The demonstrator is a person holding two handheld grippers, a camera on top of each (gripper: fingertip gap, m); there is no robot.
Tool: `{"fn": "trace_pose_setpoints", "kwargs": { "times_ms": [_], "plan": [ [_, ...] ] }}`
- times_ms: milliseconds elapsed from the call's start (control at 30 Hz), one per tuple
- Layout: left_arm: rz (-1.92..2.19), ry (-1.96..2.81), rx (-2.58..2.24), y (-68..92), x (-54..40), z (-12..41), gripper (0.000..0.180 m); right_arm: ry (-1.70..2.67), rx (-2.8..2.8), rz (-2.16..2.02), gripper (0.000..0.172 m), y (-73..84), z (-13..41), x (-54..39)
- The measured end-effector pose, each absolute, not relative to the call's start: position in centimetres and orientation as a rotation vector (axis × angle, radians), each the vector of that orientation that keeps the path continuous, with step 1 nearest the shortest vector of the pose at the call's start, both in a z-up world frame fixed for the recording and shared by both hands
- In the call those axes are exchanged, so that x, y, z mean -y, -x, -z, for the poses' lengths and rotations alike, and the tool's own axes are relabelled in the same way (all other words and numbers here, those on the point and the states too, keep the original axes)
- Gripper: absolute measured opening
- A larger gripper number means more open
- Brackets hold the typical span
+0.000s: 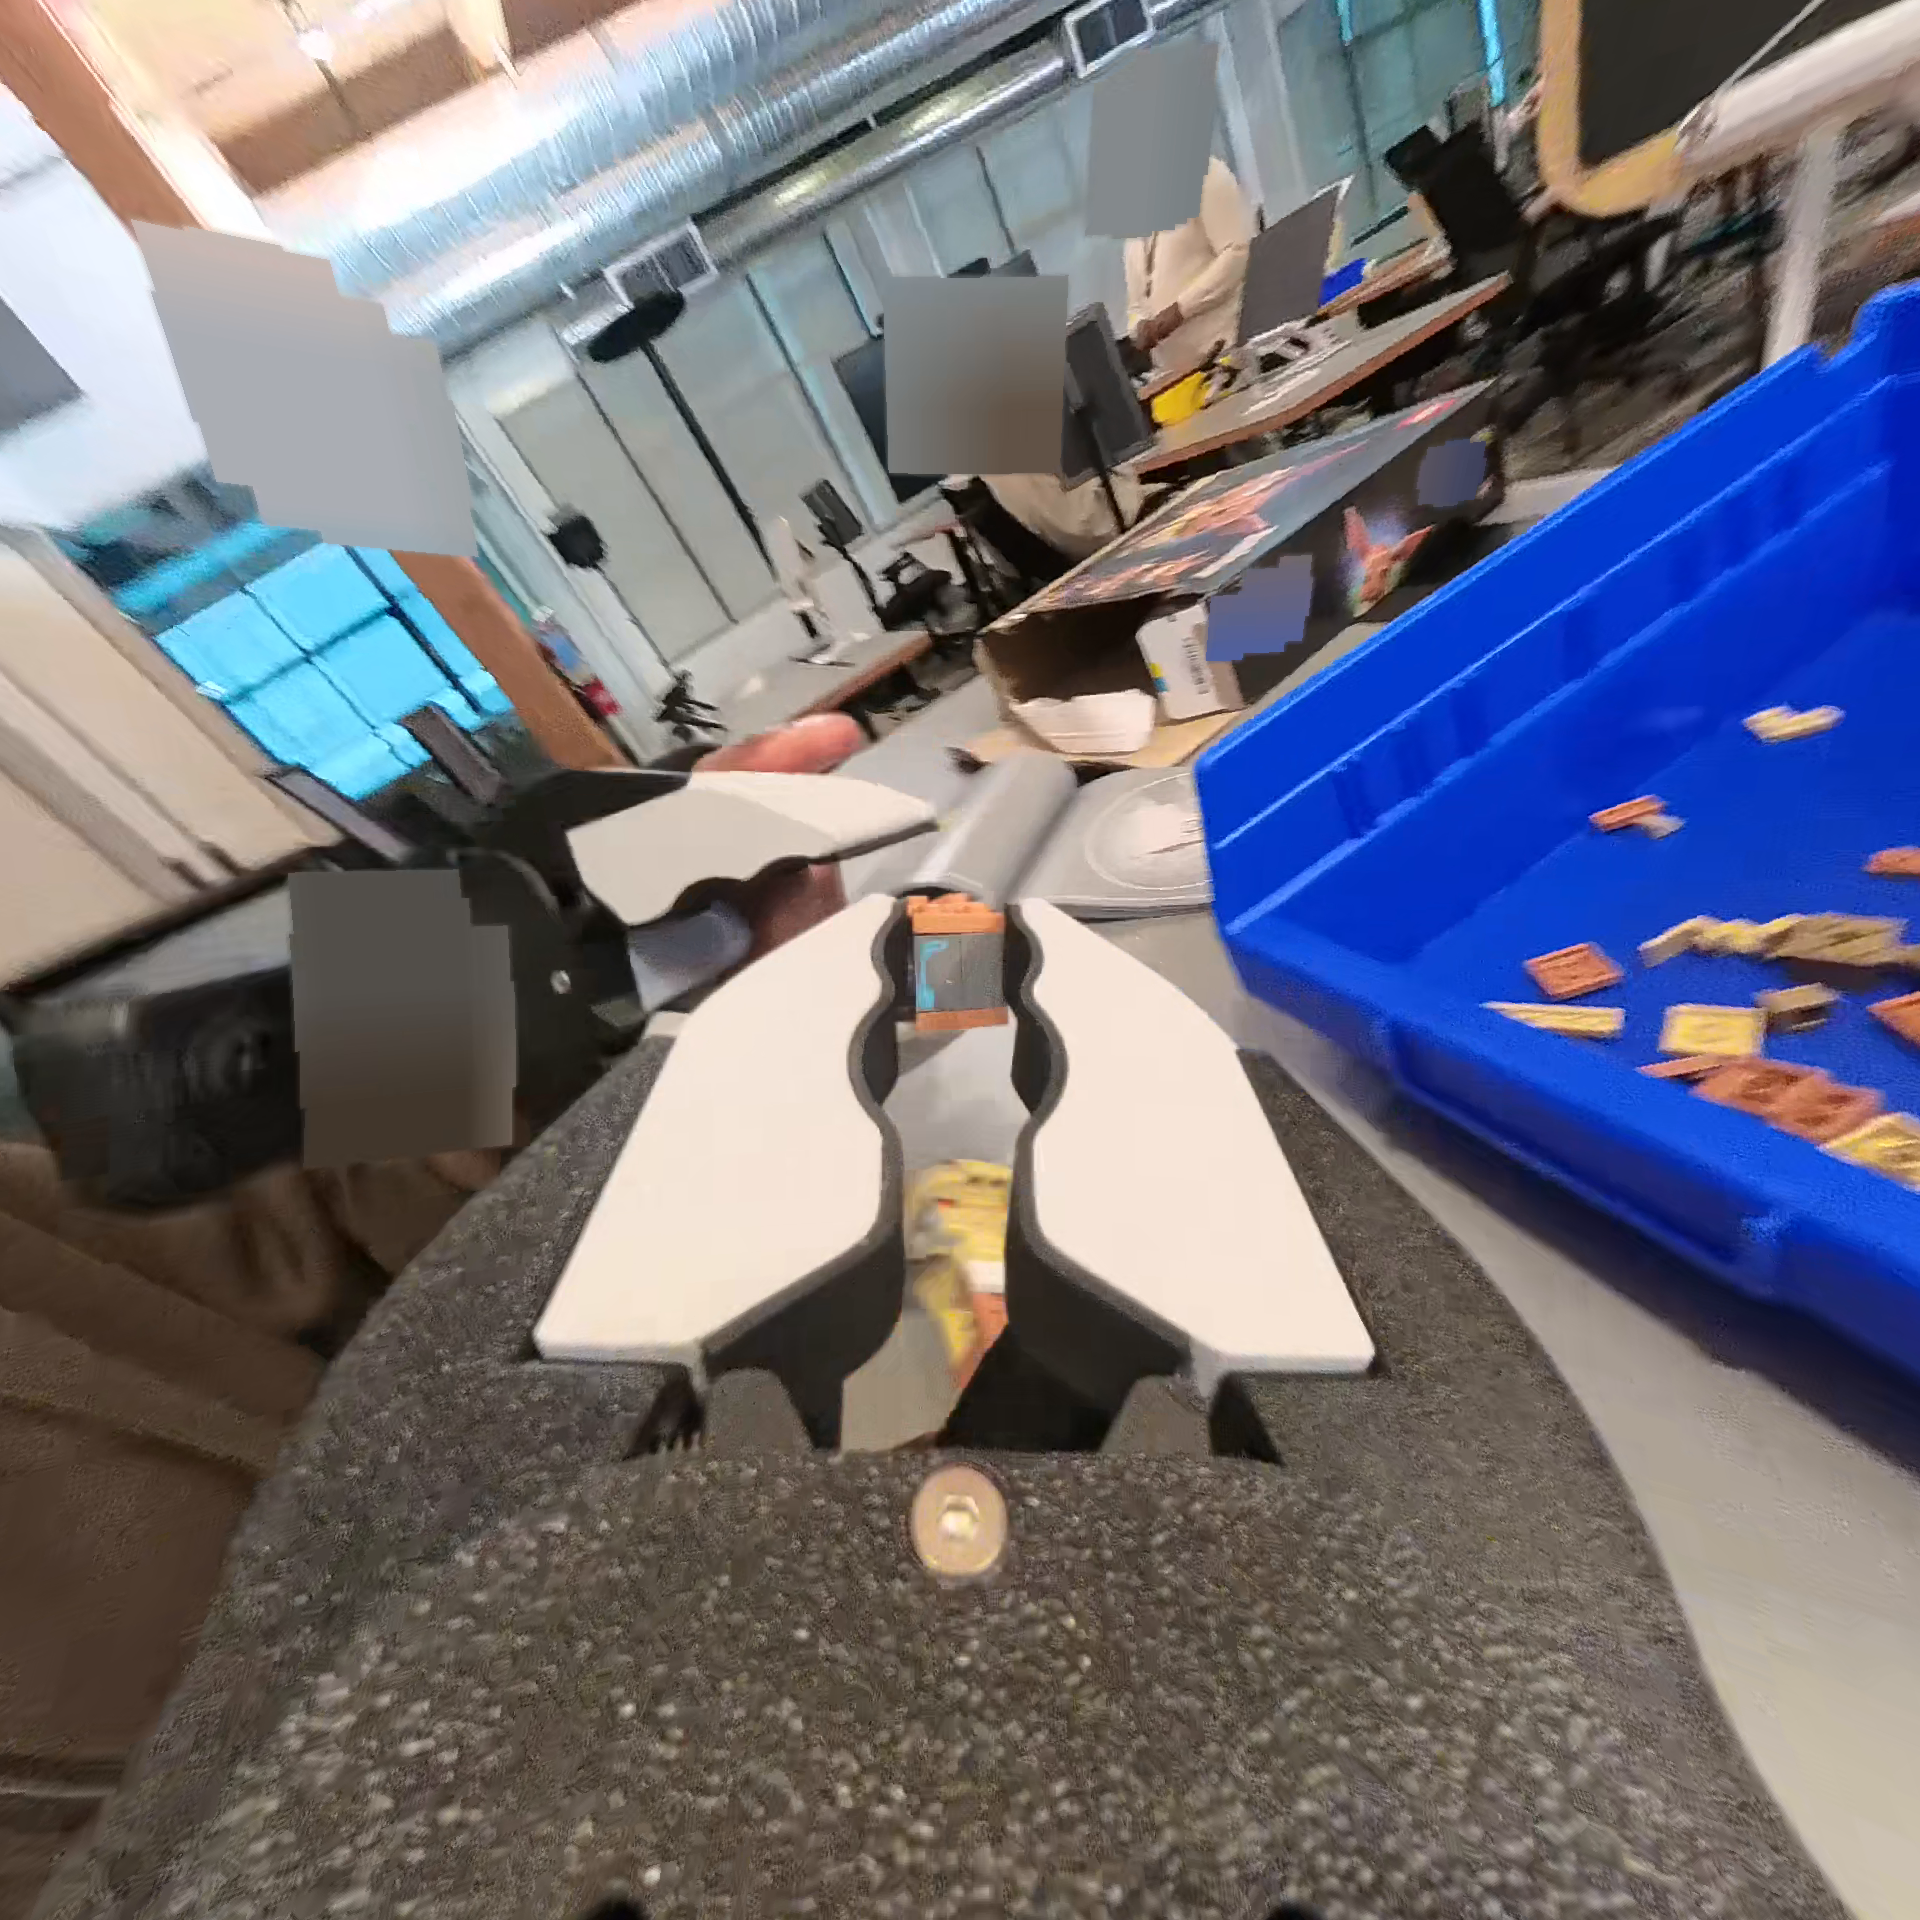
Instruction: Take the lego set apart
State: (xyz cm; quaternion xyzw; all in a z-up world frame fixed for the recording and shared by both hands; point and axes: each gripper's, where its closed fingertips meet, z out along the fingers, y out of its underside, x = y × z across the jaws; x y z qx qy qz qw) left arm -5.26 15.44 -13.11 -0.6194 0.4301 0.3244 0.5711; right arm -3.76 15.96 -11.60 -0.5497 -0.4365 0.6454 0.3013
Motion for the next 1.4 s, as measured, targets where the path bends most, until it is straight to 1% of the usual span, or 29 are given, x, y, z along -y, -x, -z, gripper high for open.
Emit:
{"fn": "trace_pose_setpoints", "kwargs": {
  "times_ms": [67, 167, 300, 367, 400, 567, 633, 700, 867, 967, 1033, 1167, 1233, 1333, 1400],
  "plan": [
    [-0.841, 1.442, -0.980, 4.7, -15.0, 12.4, 0.039, 1.479, 1.134, -1.804, 0.017, 3.6, 11.2, -15.0],
    [-0.843, 1.469, -0.942, 3.8, -14.3, 12.3, 0.040, 1.478, 1.099, -1.877, 0.017, 3.4, 10.6, -13.9],
    [-0.752, 1.492, -0.848, 3.3, -13.7, 11.9, 0.041, 1.467, 1.029, -1.970, 0.017, 3.4, 10.4, -12.9],
    [-0.712, 1.490, -0.806, 3.2, -13.6, 11.6, 0.038, 1.475, 0.997, -2.013, 0.017, 3.6, 10.6, -12.7],
    [-0.705, 1.498, -0.797, 3.4, -13.7, 11.6, 0.033, 1.477, 0.984, -2.028, 0.017, 3.6, 10.6, -12.7],
    [-0.649, 1.546, -0.807, 4.2, -13.9, 12.0, 0.030, 1.454, 1.080, -1.984, 0.016, 4.3, 10.8, -12.8],
    [-0.584, 1.586, -0.812, 4.8, -14.0, 12.2, 0.029, 1.390, 1.166, -1.880, 0.017, 4.5, 10.7, -13.4],
    [-0.490, 1.631, -0.816, 5.7, -14.2, 12.4, 0.029, 1.288, 1.257, -1.724, 0.021, 4.7, 10.5, -14.6],
    [-0.067, 1.770, -0.782, 7.8, -15.1, 12.8, 0.029, 0.895, 1.502, -1.146, 0.026, 5.9, 11.4, -17.8],
    [0.177, 1.863, -0.783, 8.1, -15.2, 13.4, 0.029, 0.648, 1.484, -0.830, 0.025, 6.3, 11.9, -18.5],
    [0.272, 1.900, -0.766, 7.7, -15.1, 13.8, 0.029, 0.508, 1.509, -0.693, 0.025, 5.8, 12.8, -17.3],
    [0.345, 1.931, -0.809, 5.3, -14.0, 14.7, 0.029, 0.210, 1.563, -0.328, 0.031, 3.9, 14.8, -14.6],
    [0.348, 1.939, -0.869, 3.4, -13.1, 15.1, 0.029, 0.114, 1.539, -0.214, 0.034, 2.8, 14.7, -13.5],
    [0.295, 1.928, -0.940, 1.0, -11.8, 15.4, 0.029, 0.066, 1.481, -0.165, 0.037, 0.7, 13.8, -12.2],
    [0.332, 1.910, -0.977, -0.9, -11.0, 15.4, 0.029, 0.060, 1.461, -0.174, 0.038, -0.6, 13.5, -11.4]
  ]
}}
